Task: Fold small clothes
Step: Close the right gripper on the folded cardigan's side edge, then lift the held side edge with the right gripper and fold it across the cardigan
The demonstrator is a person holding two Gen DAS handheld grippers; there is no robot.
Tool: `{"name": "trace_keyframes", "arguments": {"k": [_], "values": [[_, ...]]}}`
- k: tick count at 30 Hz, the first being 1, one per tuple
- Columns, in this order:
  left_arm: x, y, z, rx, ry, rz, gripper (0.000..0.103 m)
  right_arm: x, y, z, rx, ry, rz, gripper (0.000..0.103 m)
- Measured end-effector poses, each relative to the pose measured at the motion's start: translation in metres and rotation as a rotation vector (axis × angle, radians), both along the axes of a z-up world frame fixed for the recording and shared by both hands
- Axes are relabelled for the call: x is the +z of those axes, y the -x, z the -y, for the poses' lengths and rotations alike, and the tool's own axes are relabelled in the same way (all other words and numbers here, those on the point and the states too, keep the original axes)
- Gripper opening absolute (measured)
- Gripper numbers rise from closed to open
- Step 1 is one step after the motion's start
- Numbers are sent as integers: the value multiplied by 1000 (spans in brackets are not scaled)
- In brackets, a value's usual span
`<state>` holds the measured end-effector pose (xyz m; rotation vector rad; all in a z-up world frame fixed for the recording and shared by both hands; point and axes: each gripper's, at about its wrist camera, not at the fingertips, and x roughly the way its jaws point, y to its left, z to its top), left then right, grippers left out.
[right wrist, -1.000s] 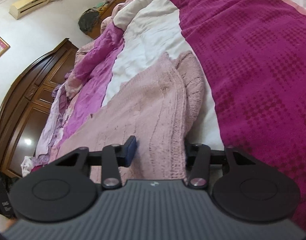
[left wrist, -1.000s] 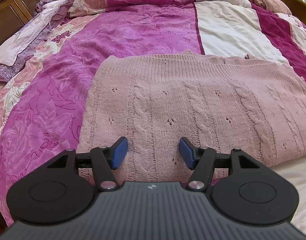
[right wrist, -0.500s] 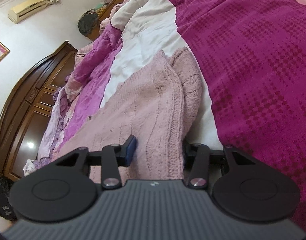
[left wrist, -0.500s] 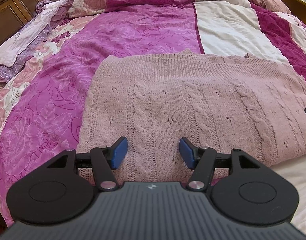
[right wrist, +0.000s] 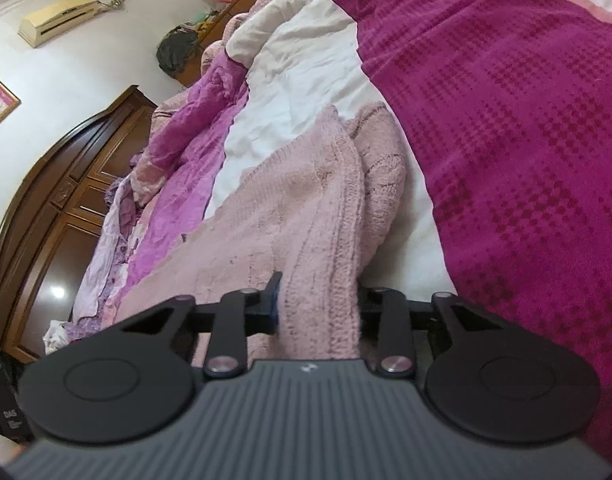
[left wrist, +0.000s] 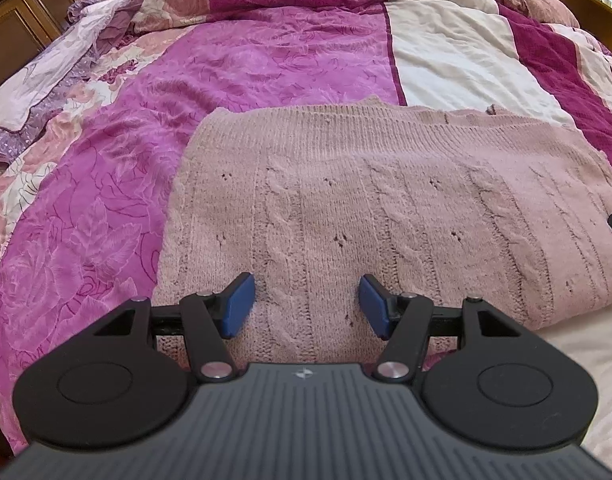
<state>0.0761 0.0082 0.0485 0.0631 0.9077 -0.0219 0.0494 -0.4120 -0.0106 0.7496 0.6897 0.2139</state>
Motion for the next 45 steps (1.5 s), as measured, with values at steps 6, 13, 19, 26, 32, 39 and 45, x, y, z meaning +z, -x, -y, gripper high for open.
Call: {"name": "trace_keyframes", "arguments": {"k": [6, 13, 19, 26, 32, 39, 45], "values": [[5, 2, -7, 19, 36, -15, 66, 4, -1, -2, -22, 4, 3, 30], [8, 7, -7, 14, 38, -20, 66, 16, 0, -8, -36, 18, 29, 29], [11, 10, -12, 24, 67, -21, 66, 30, -1, -15, -27, 28, 58, 28], [15, 16, -16, 21, 45, -7, 66, 46, -1, -28, -13, 41, 91, 28], [22, 23, -29, 48, 56, 11, 66, 61, -2, -43, 6, 71, 118, 28], [31, 32, -40, 62, 46, 42, 66, 71, -3, -55, 17, 100, 127, 28], [33, 36, -49, 72, 51, 49, 66, 84, -4, -66, 26, 133, 148, 28]]}}
